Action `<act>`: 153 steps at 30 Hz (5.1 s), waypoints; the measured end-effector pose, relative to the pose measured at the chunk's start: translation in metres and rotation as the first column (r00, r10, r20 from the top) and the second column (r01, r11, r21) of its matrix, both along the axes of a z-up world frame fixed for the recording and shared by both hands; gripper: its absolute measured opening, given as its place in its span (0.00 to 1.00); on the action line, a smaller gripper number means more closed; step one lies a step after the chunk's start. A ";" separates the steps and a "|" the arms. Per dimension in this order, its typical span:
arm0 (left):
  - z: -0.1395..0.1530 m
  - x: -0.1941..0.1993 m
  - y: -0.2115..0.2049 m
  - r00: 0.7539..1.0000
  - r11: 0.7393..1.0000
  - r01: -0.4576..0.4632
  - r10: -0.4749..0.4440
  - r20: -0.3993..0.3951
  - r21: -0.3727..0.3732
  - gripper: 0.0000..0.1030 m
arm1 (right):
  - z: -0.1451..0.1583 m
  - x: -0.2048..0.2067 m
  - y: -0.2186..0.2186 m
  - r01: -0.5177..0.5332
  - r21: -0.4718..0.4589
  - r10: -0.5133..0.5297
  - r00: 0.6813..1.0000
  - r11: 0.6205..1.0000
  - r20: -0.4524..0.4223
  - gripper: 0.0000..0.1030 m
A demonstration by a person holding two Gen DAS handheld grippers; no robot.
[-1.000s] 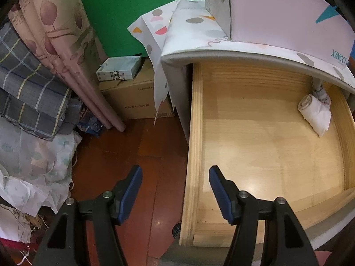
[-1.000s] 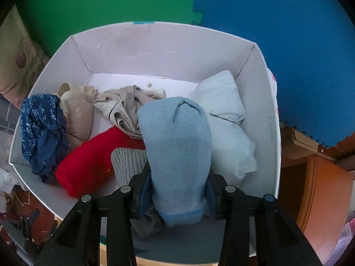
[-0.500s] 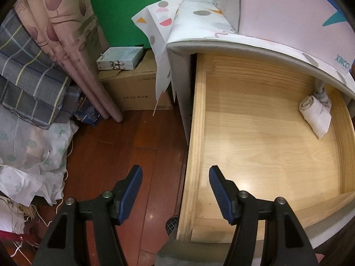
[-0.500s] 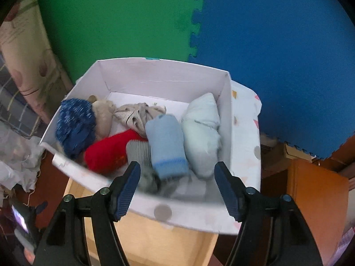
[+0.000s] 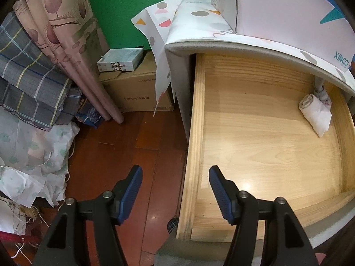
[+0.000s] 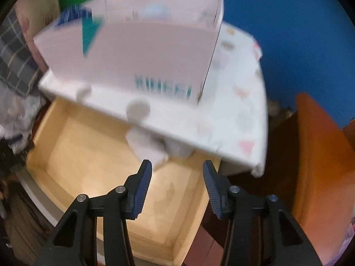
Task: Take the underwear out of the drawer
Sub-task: 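Move the right gripper back into the drawer and grasp the white rolled underwear, then slide the white rolled underwear across the drawer floor with the right gripper and release, then grasp the floral light blue bundle with the right gripper and lift it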
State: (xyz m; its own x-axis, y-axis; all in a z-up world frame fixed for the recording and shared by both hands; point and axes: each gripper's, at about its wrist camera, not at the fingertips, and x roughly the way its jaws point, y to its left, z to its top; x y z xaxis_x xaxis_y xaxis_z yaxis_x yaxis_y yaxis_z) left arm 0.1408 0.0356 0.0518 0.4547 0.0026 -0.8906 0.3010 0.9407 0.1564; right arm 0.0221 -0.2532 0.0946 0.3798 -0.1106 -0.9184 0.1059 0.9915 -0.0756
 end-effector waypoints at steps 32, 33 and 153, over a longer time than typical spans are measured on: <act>-0.004 0.004 0.014 0.997 0.998 -0.046 0.043 -0.058 -0.053 0.62 | -0.091 0.012 0.012 -0.112 -0.055 0.108 0.991 0.992 -0.074 0.43; -0.004 0.004 0.015 0.997 0.998 -0.046 0.043 -0.059 -0.054 0.62 | -0.092 0.012 0.011 -0.113 -0.055 0.108 0.991 0.992 -0.076 0.43; -0.017 0.001 -0.003 0.995 0.999 0.037 -0.037 -0.091 -0.012 0.62 | -0.158 0.095 0.070 -0.243 -0.458 0.214 0.970 0.855 -0.115 0.44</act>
State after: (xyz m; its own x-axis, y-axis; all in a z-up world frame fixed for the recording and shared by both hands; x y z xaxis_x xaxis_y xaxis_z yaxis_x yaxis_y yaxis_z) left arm 0.1420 0.0322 0.0347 0.3708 -0.0219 -0.9285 0.3483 0.9300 0.1172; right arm 0.1166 -0.1828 -0.0635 0.3946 -0.4471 -0.8027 -0.1382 0.8348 -0.5329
